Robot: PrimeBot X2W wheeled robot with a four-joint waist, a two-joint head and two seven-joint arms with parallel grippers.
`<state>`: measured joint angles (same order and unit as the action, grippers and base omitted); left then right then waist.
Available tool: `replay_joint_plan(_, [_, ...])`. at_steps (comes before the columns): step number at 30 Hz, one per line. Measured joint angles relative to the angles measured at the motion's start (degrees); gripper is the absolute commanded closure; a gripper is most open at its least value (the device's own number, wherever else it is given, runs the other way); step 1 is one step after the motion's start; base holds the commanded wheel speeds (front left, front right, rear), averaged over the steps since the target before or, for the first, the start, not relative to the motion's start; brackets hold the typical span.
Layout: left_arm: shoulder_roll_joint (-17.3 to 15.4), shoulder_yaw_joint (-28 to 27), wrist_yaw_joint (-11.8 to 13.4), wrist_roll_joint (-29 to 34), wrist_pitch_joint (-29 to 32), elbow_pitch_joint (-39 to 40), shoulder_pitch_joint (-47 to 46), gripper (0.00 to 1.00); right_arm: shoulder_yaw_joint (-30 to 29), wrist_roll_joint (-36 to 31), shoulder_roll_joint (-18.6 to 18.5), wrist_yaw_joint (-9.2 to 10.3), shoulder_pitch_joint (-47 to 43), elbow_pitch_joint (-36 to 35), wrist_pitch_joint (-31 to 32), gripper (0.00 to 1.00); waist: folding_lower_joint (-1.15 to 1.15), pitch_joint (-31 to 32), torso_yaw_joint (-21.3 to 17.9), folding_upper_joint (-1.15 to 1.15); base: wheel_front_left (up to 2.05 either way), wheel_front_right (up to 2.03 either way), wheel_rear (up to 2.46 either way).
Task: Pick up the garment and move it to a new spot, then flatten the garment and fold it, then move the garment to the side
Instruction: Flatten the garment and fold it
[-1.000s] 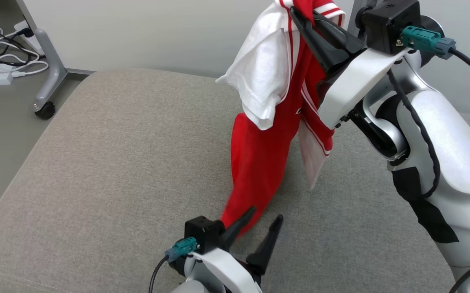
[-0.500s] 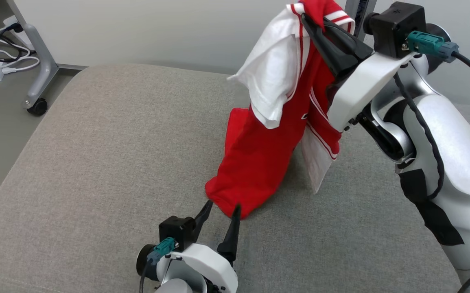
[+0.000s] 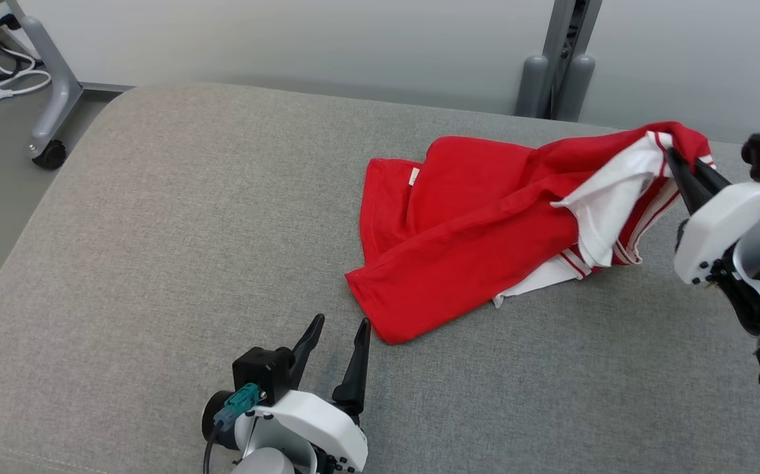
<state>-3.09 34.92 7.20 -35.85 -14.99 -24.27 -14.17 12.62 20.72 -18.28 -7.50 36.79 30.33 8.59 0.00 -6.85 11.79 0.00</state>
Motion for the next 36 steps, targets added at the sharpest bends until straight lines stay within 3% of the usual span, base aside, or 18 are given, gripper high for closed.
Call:
replay_joint_plan(11, [-0.1, -1.2, -1.1, 2.3, 0.0, 1.7, -0.4, 0.0, -8.2, -0.9, -0.8, 0.0, -2.7, 11.8, -3.0, 1.0, 0.0, -4.2, -0.7, 0.0, 0.0, 0.0, 0.0])
replay_joint_plan(20, [-0.6, -1.9, -1.1, 2.5, 0.0, 1.6, -0.4, 0.0, -9.5, -0.2, -1.1, 0.0, -4.2, 14.9, -4.3, 0.98, 0.0, -5.3, -2.3, 0.0, 0.0, 0.0, 0.0])
replay_joint_plan(21, [-0.6, -2.1, -1.2, 2.4, 0.0, 1.5, -0.4, 0.0, -9.4, 0.1, -1.0, 0.0, -4.4, 15.1, -4.5, 0.74, 0.0, -5.3, -2.7, 0.0, 0.0, 0.0, 0.0])
replay_joint_plan(22, [-0.6, -2.2, -1.2, 2.4, 0.0, 1.4, -0.4, 0.0, -9.5, 0.4, -0.8, 0.0, -4.6, 15.3, -4.6, 0.58, 0.0, -5.4, -3.2, 0.0, 0.0, 0.0, 0.0])
replay_joint_plan(24, [-0.7, -2.6, -1.3, 2.0, 0.0, 1.1, -0.5, 0.0, -9.3, 1.1, -0.6, 0.0, -4.7, 15.4, -5.2, 0.0, 0.0, -5.4, -4.1, 0.0, 0.0, 0.0, 0.0])
replay_joint_plan(31, [-1.4, -4.3, -1.5, 0.9, 0.0, 0.1, -1.7, 0.0, -6.5, 5.1, -1.6, 0.0, -6.2, 13.1, -6.6, 0.0, 0.0, -5.6, -7.9, 0.0, 0.0, 0.0, 0.0])
replay_joint_plan(36, [-1.7, -5.1, -1.5, 0.7, 0.0, 0.3, -1.8, 0.0, -4.6, 10.6, -3.2, 0.01, -9.6, 7.3, -7.7, 0.0, 0.0, -5.7, -10.8, 0.0, 0.0, 0.0, 0.0])
